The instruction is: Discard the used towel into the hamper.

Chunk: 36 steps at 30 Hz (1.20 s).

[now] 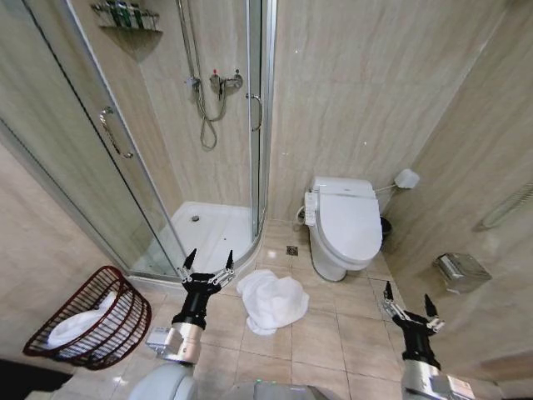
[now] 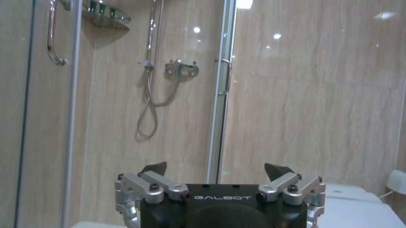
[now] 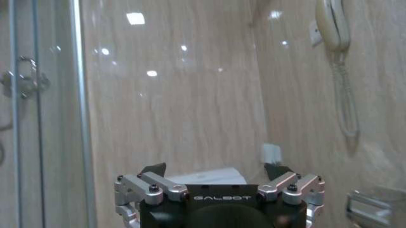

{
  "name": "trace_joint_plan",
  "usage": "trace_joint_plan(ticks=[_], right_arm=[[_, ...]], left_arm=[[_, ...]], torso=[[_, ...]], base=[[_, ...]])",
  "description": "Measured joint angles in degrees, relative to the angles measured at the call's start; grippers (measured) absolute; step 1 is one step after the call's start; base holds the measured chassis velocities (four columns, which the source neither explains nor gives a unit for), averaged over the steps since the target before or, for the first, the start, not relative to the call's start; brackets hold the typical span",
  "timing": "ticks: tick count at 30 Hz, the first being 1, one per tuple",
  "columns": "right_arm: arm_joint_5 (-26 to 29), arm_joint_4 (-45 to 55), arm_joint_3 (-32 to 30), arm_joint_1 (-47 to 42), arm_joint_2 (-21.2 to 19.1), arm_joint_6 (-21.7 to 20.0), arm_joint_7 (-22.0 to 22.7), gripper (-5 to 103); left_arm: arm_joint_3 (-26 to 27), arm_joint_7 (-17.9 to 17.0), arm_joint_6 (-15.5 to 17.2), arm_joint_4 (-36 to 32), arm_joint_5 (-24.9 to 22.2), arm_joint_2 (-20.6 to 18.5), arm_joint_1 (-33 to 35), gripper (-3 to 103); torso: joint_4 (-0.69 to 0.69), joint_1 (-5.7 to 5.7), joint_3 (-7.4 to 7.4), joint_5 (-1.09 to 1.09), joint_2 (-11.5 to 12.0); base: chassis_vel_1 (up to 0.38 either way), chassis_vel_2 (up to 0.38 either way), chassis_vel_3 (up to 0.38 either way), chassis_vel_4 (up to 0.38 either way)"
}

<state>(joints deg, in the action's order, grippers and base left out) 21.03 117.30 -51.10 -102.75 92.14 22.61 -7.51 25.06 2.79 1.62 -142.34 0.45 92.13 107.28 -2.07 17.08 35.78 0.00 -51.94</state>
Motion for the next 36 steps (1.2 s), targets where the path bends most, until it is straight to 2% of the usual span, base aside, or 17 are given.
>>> trace_joint_plan(ticks=[9,16,25,36], right_arm=[[-0.77,-0.35,-0.33,-0.13,0.0,4.9,-1.79,100],[-1.41,-0.82,-0.78,-0.58,0.0,5.87,-1.55,100],[-1.48,-0.07,-0.37,-1.31,0.0,4.34,-1.17,100],[-1.68,0.02,-0.24,-1.59,0.0,4.34,-1.42,100]], left_arm=[[0.0,0.0,0.0,0.0,0.0,0.0,0.0,100],[0.0,0.0,0.0,0.0,0.0,0.0,0.0,100],[0.0,0.0,0.0,0.0,0.0,0.0,0.0,100],[0.0,0.0,0.0,0.0,0.0,0.0,0.0,100]], torso=[[0.0,-1.18,-1.54,0.0,2.72],[0.0,-1.95,-2.5,0.0,4.46],[0.0,-2.93,-3.8,0.01,6.73],[0.0,-4.03,-5.26,0.0,9.29]], base=[[0.0,0.0,0.0,0.0],[0.0,0.0,0.0,0.0],[0.0,0.0,0.0,0.0],[0.0,0.0,0.0,0.0]])
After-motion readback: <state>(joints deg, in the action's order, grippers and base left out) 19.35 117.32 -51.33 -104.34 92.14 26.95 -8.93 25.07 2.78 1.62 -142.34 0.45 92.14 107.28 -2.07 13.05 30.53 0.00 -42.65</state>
